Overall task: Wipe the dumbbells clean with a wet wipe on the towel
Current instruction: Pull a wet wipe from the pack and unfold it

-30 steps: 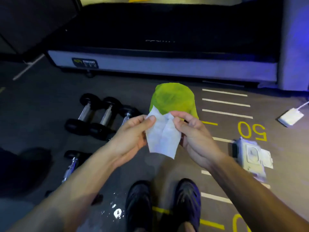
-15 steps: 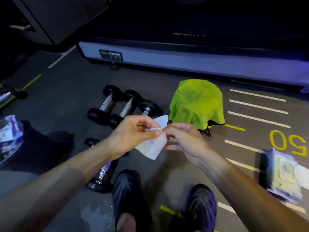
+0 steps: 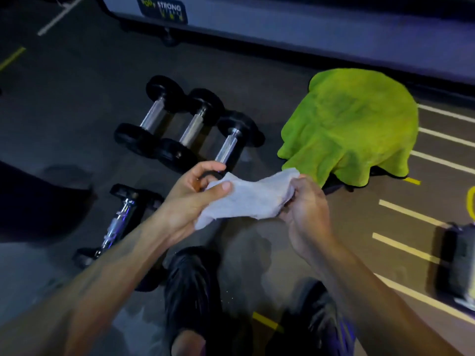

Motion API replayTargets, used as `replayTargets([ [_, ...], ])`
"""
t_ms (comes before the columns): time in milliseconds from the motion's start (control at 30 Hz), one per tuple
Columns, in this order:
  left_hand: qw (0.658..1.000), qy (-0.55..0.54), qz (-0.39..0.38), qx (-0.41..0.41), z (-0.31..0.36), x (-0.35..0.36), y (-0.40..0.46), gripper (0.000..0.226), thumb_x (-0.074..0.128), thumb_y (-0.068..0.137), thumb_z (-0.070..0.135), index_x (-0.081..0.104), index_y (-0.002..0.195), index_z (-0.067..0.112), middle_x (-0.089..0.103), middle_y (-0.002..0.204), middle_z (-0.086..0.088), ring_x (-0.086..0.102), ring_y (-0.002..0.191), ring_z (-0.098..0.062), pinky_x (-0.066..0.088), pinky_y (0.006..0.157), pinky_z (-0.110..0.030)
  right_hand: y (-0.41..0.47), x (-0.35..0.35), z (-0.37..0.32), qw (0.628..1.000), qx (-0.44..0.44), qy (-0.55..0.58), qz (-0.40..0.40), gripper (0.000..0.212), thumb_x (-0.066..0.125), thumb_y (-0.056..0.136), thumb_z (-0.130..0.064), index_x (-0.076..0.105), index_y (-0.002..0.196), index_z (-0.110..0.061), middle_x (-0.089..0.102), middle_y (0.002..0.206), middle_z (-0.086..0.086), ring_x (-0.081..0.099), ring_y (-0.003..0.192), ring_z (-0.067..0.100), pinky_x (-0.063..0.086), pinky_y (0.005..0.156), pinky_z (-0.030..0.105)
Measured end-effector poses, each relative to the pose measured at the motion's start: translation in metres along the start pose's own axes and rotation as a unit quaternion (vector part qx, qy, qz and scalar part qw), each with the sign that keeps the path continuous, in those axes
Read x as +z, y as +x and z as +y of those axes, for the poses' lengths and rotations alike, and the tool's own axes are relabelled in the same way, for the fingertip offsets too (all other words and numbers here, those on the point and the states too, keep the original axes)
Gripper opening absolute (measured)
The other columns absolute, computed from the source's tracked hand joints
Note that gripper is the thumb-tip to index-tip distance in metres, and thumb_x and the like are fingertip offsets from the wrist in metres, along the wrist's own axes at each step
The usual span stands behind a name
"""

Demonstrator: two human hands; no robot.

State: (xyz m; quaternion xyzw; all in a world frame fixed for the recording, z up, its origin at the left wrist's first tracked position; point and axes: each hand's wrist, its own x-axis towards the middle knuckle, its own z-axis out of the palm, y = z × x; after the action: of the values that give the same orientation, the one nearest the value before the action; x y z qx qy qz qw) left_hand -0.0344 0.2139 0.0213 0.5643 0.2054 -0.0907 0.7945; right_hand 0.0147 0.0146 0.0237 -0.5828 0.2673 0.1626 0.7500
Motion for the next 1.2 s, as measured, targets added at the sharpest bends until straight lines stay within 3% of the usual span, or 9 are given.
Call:
replayTargets([
  [200, 0.992, -0.077, 0.103, 0.019, -0.026, 0.004, -0.001, 0.029, 0.074, 0.084, 0.003, 0.068, 0.109, 0.017, 0.055, 0.074, 0.002, 0.045, 0.044, -0.002, 0.030, 0.039, -0.014, 0.012, 0.016, 0.006, 0.992, -0.066, -0.111, -0.008, 0.019, 0.045, 0.095, -0.032, 0.059, 0.082, -0.026, 0.060, 0.088, 0.014, 0.060, 0.087, 0.021, 0.057, 0.079, 0.047],
  [367, 0.980, 0.044, 0.187, 0.052, -0.046, -0.015, 0.003, 0.030, 0.062, 0.096, -0.010, 0.071, 0.102, 0.018, 0.052, 0.079, -0.001, 0.044, 0.049, -0.008, 0.038, 0.042, -0.021, 0.019, 0.021, -0.004, 0.936, -0.268, -0.222, -0.048, 0.019, 0.043, 0.109, -0.011, 0.058, 0.097, -0.014, 0.053, 0.081, -0.008, 0.048, 0.077, -0.001, 0.041, 0.072, 0.015],
  [533, 0.977, 0.203, 0.049, -0.045, -0.048, -0.034, 0.000, 0.036, 0.080, 0.080, 0.008, 0.069, 0.108, 0.026, 0.061, 0.093, 0.005, 0.058, 0.080, -0.015, 0.051, 0.066, -0.015, 0.022, 0.021, -0.027, 0.875, -0.316, -0.330, -0.159, 0.019, 0.047, 0.108, -0.009, 0.062, 0.099, -0.016, 0.065, 0.088, -0.002, 0.055, 0.084, -0.003, 0.042, 0.076, 0.013],
  [700, 0.974, 0.179, -0.097, 0.103, 0.008, -0.030, 0.009, 0.089, 0.094, 0.067, 0.035, 0.053, 0.145, 0.022, 0.062, 0.145, 0.006, 0.055, 0.138, -0.013, 0.047, 0.112, -0.030, 0.025, 0.032, -0.059, 0.809, -0.239, -0.367, -0.393, 0.017, 0.048, 0.110, -0.014, 0.065, 0.109, -0.010, 0.065, 0.094, -0.005, 0.058, 0.088, 0.003, 0.045, 0.080, 0.022],
  [800, 0.965, 0.151, -0.215, 0.013, 0.029, -0.009, 0.017, 0.057, 0.093, 0.070, 0.049, 0.072, 0.117, 0.024, 0.072, 0.108, 0.002, 0.067, 0.101, -0.011, 0.055, 0.088, -0.023, 0.022, 0.033, -0.066, 0.829, -0.172, -0.327, -0.419, 0.020, 0.051, 0.109, -0.017, 0.065, 0.117, -0.005, 0.067, 0.090, 0.013, 0.061, 0.079, 0.010, 0.048, 0.069, 0.023],
  [900, 0.970, 0.135, -0.203, -0.017, 0.026, -0.006, 0.019, 0.014, 0.084, 0.085, 0.033, 0.078, 0.083, 0.020, 0.066, 0.072, 0.003, 0.059, 0.063, -0.005, 0.045, 0.057, -0.015, 0.021, 0.026, -0.061, 0.895, -0.117, -0.251, -0.350, 0.028, 0.061, 0.101, -0.026, 0.066, 0.121, -0.009, 0.069, 0.081, 0.012, 0.063, 0.068, 0.014, 0.050, 0.059, 0.025],
  [1000, 0.985, -0.008, -0.169, -0.039, 0.026, -0.004, 0.010, 0.022, 0.063, 0.099, 0.015, 0.083, 0.090, 0.018, 0.077, 0.083, -0.004, 0.075, 0.073, -0.013, 0.059, 0.065, -0.022, 0.024, 0.015, -0.038, 0.956, 0.082, -0.092, -0.265, 0.057, 0.060, 0.089, -0.055, 0.067, 0.127, -0.013, 0.073, 0.092, 0.005, 0.068, 0.073, 0.014, 0.053, 0.068, 0.029],
  [1100, 0.989, -0.059, -0.123, -0.051, 0.020, -0.007, 0.007, 0.020, 0.063, 0.095, 0.021, 0.081, 0.097, 0.012, 0.078, 0.092, -0.009, 0.077, 0.081, -0.017, 0.062, 0.073, -0.026, 0.016, 0.008, -0.004, 0.929, 0.234, -0.018, -0.285, 0.078, 0.040, 0.087, -0.080, 0.073, 0.116, -0.016, 0.076, 0.108, 0.010, 0.071, 0.097, 0.023, 0.050, 0.091, 0.040],
  [1200, 0.993, -0.048, -0.091, -0.057, 0.019, -0.008, 0.003, 0.020, 0.064, 0.100, 0.022, 0.074, 0.104, 0.006, 0.078, 0.095, -0.010, 0.077, 0.084, -0.019, 0.062, 0.074, -0.028, 0.003, 0.001, 0.019, 0.902, 0.253, 0.045, -0.348, 0.089, 0.035, 0.090, -0.082, 0.065, 0.138, -0.013, 0.059, 0.146, 0.020, 0.055, 0.132, 0.031, 0.039, 0.114, 0.051],
])
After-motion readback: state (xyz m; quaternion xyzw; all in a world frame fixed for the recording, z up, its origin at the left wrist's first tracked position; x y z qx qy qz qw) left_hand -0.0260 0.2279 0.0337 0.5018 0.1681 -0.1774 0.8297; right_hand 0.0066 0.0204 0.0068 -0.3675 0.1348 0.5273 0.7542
